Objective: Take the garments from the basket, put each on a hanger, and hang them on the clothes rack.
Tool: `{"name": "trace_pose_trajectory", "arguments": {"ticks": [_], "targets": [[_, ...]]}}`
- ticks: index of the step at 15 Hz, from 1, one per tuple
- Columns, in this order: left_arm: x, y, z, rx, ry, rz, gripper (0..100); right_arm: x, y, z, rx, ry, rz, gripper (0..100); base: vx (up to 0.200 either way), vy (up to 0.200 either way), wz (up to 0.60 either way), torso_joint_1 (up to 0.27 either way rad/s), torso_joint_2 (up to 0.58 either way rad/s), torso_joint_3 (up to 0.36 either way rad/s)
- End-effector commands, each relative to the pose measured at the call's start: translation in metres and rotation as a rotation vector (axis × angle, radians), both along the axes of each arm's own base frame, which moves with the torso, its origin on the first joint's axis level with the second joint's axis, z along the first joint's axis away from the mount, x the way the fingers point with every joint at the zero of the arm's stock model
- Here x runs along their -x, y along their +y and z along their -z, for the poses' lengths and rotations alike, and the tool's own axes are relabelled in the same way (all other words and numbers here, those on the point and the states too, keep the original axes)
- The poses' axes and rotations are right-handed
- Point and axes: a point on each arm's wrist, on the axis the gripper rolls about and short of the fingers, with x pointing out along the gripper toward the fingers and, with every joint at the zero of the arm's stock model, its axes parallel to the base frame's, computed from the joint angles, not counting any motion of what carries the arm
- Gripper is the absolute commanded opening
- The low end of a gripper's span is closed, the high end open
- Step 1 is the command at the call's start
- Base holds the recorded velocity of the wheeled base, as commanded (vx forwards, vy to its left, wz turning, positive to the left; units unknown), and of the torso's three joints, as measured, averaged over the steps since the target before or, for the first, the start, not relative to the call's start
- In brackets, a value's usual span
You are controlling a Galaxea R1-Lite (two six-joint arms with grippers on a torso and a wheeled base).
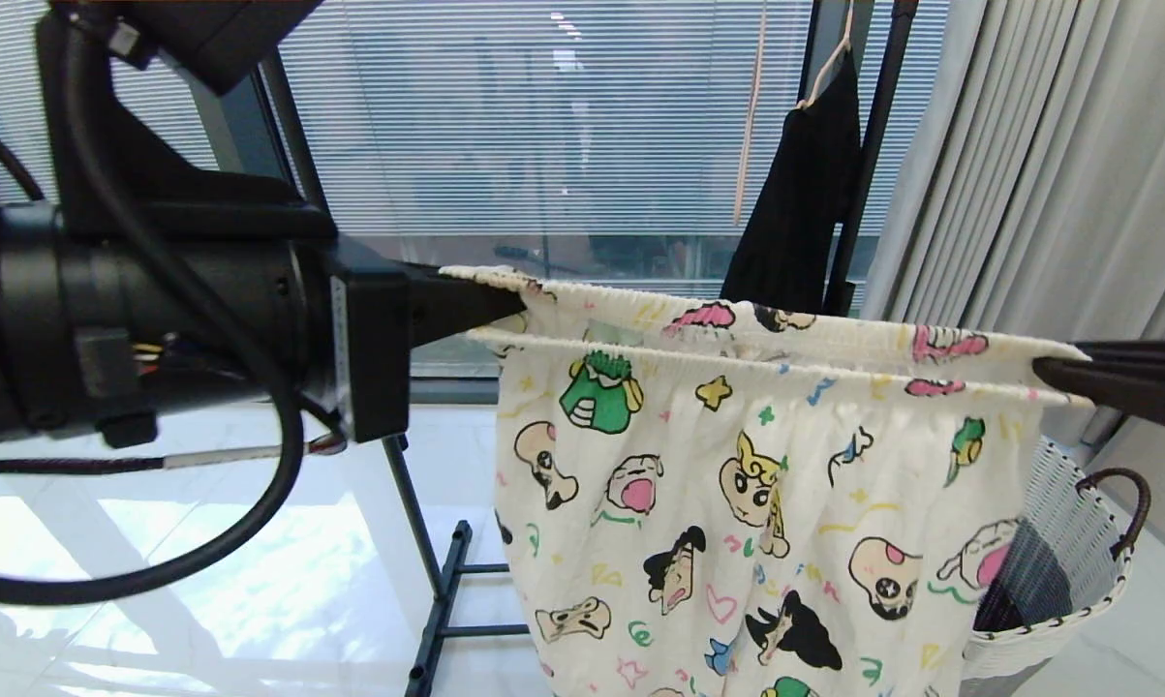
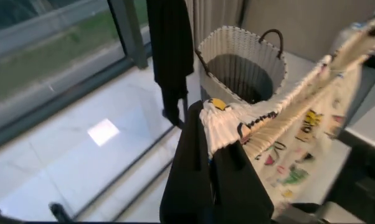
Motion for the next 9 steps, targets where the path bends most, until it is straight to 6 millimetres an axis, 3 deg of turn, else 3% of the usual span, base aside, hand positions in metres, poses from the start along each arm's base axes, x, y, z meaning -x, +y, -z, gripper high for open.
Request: {"name": "trace_pose_trajectory", "arguments": {"ticks": [1, 3, 7, 9], "targets": [[0.028, 0.012, 0.002, 0.023, 0.016, -0.032, 0, -0.033, 0.019, 0.001, 0.0, 0.005, 0.064, 0, 0.0, 0.0, 0.0, 0.0, 0.0, 0.0], [0.045, 0.013, 0.016, 0.017, 0.054, -0.045, 0, -0.048, 0.029, -0.008, -0.022, -0.01, 0.076, 0, 0.0, 0.0, 0.0, 0.0, 0.0, 0.0], [0.083, 0.007, 0.044, -0.032, 0.111, 0.113, 0, -0.066, 0.046, -0.02, -0.037, -0.017, 0.075, 0, 0.0, 0.0, 0.0, 0.0, 0.0, 0.0], [0.088, 0.003, 0.049, -0.045, 0.124, 0.118, 0, -0.071, 0.05, -0.019, -0.037, -0.017, 0.075, 0, 0.0, 0.0, 0.0, 0.0, 0.0, 0.0]]}}
